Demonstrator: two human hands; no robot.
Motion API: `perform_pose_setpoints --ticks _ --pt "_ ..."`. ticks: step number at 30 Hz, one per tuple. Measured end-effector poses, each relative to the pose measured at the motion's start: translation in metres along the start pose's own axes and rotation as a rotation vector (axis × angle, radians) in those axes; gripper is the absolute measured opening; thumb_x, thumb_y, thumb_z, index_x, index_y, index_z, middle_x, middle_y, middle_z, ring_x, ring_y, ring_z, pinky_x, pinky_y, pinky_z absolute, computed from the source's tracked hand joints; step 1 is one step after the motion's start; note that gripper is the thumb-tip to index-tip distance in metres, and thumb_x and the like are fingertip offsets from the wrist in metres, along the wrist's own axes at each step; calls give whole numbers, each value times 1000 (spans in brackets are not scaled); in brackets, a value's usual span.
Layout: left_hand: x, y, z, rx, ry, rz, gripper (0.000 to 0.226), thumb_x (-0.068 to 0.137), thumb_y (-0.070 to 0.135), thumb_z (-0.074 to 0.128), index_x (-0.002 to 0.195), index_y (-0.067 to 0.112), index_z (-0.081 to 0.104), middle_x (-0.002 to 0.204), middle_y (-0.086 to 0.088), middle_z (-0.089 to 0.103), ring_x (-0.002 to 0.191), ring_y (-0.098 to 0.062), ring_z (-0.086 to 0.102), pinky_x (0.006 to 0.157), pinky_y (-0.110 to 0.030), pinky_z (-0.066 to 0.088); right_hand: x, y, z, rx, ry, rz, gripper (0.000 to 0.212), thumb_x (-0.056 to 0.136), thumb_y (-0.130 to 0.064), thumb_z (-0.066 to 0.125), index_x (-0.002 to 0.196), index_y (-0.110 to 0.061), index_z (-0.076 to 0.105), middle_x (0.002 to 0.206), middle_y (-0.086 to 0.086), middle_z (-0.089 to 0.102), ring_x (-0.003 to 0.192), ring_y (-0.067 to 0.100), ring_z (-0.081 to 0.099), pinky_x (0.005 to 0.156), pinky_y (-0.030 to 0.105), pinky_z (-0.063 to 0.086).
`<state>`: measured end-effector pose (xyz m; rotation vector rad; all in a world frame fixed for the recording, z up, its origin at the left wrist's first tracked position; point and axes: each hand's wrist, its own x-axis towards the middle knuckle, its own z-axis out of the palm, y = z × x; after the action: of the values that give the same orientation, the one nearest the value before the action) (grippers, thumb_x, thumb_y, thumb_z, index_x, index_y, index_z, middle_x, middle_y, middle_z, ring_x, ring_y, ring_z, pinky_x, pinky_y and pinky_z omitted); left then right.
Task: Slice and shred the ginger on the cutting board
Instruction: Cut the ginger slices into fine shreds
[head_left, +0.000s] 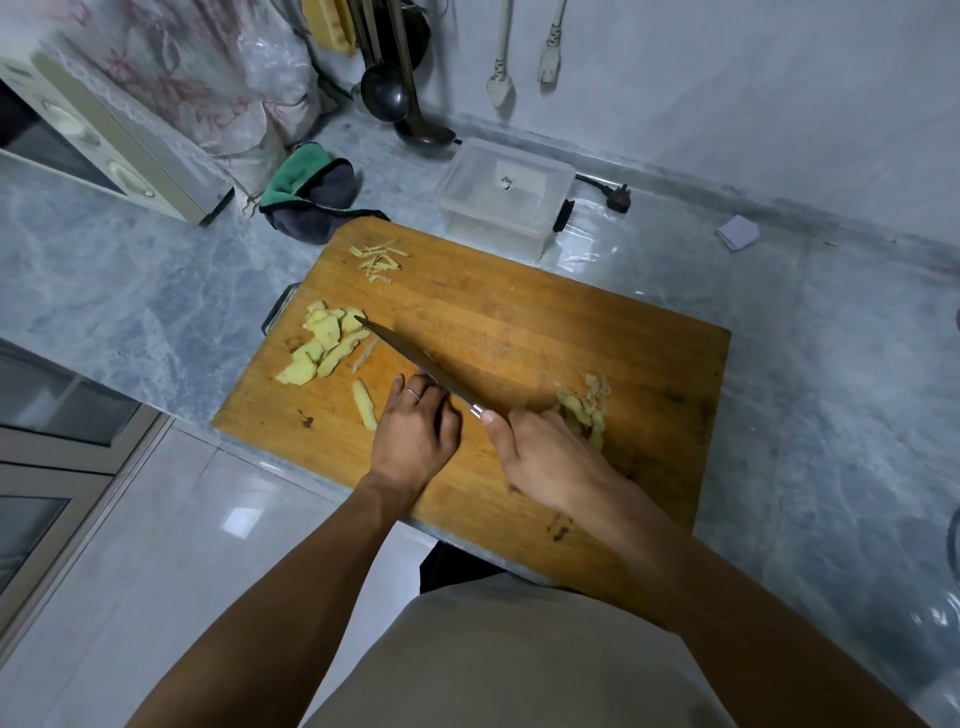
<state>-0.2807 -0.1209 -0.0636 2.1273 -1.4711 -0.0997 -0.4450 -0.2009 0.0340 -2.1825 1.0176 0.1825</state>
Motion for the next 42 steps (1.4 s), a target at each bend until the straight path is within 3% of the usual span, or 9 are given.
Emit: perform_pose_setpoints --ticks 16,21,29,37,42 --pt "-1 0 -1 -1 -26 2 25 90 16 52 108 4 64 105 -19 63 104 -32 53 91 -56 49 -2 3 -6 35 -18 -2 56 105 -58 22 75 -21 52 72 5 62 64 19 64 65 42 57" --pt "0 -2 1 16 -49 -6 26 90 16 51 108 4 64 104 -17 63 102 -34 56 94 -55 46 1 2 -2 45 -21 -1 62 104 -59 21 85 -15 60 71 6 68 63 21 69 66 45 60" --pt "0 -3 2 18 -61 -11 28 91 17 49 109 3 65 106 -19 64 105 -35 56 97 -53 45 3 1 4 28 -37 34 56 103 -62 20 84 -22 53 87 11 65 78 27 65 73 41 56" --pt "-1 -4 1 -5 -71 -32 26 92 20 49 105 5 66 106 -17 65 106 -33 57 98 -56 45 0 5 -3 33 -35 13 59 104 -61 21 87 -19 58 74 4 68 65 18 69 68 43 60" --pt "-1 0 -1 -36 -14 -31 21 88 13 54 99 2 68 101 -18 65 101 -27 52 88 -58 51 -2 3 -4 9 -29 7 59 104 -61 21 85 -19 58 73 3 68 65 18 68 67 44 59"
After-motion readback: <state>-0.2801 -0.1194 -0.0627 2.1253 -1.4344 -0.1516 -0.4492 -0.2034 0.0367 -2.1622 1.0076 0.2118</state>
